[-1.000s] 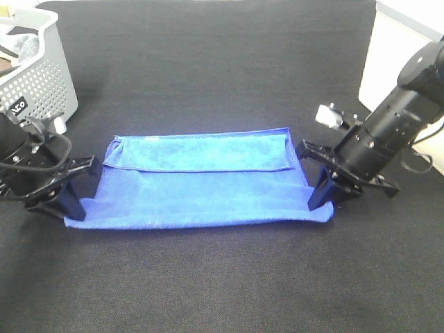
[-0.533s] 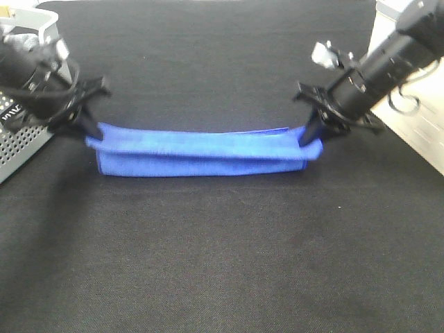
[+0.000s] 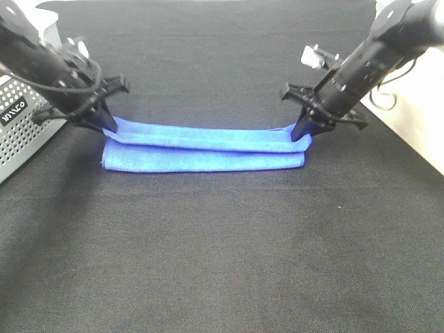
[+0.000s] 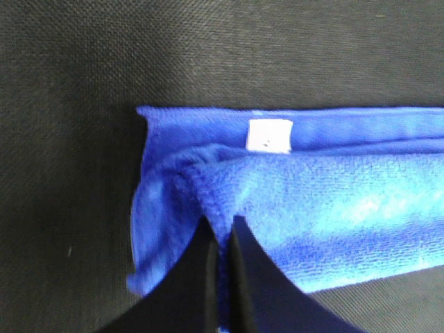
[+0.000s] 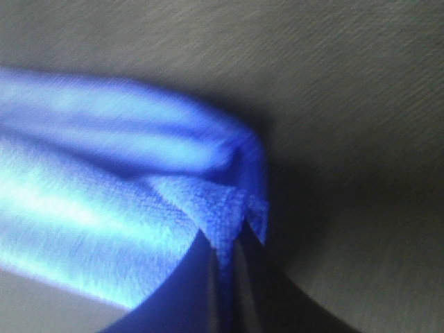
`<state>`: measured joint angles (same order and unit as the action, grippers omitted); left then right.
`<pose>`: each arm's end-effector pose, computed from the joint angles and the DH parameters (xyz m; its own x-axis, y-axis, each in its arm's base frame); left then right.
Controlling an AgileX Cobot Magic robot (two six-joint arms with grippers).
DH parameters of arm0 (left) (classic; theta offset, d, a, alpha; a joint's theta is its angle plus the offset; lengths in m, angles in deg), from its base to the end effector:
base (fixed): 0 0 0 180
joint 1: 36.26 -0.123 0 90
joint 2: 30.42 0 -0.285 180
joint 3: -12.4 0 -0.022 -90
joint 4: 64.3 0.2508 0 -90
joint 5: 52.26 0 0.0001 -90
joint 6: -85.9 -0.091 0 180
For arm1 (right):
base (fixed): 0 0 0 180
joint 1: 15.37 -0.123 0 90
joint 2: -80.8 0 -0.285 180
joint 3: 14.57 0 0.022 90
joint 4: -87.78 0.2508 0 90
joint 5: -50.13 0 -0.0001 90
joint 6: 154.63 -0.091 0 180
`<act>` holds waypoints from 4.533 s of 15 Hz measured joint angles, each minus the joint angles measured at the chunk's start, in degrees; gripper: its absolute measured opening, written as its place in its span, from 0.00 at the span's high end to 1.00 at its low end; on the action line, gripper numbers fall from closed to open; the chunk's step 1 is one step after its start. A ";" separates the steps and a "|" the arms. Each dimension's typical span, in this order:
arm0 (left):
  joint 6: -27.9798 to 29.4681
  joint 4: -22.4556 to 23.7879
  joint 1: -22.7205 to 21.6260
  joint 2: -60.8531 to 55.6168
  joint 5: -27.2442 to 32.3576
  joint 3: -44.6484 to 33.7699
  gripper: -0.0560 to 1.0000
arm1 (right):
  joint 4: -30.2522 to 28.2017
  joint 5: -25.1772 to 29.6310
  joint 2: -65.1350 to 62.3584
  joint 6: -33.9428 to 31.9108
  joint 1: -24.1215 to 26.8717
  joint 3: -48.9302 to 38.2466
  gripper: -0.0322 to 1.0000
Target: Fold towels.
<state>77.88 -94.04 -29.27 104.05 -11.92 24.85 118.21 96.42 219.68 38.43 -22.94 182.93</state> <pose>0.4486 -0.0845 0.1319 -0.9516 -0.1385 -0.2745 -0.0229 0.9222 -0.3861 0.4559 0.0942 0.1174 -0.9738 0.0180 -0.2266 -0.0741 0.9173 0.3913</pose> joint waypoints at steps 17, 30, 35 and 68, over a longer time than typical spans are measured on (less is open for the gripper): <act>8.77 15.30 -0.06 2.92 15.01 11.29 0.21 | -10.54 6.02 -6.13 -3.61 0.06 0.06 0.23; 3.15 2.75 -0.06 9.68 10.31 11.52 0.31 | -11.75 4.01 -6.13 -3.61 0.06 0.06 0.23; 3.15 1.09 1.38 10.54 7.79 11.52 0.83 | -11.75 3.61 -6.13 -3.61 0.06 0.06 0.23; 12.95 -7.33 18.79 7.96 3.09 31.63 0.39 | -1.55 8.31 -7.73 -3.04 0.06 0.06 0.23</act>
<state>90.83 -101.37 -10.48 112.01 -8.83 56.48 116.66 104.73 211.94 35.39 -22.88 182.98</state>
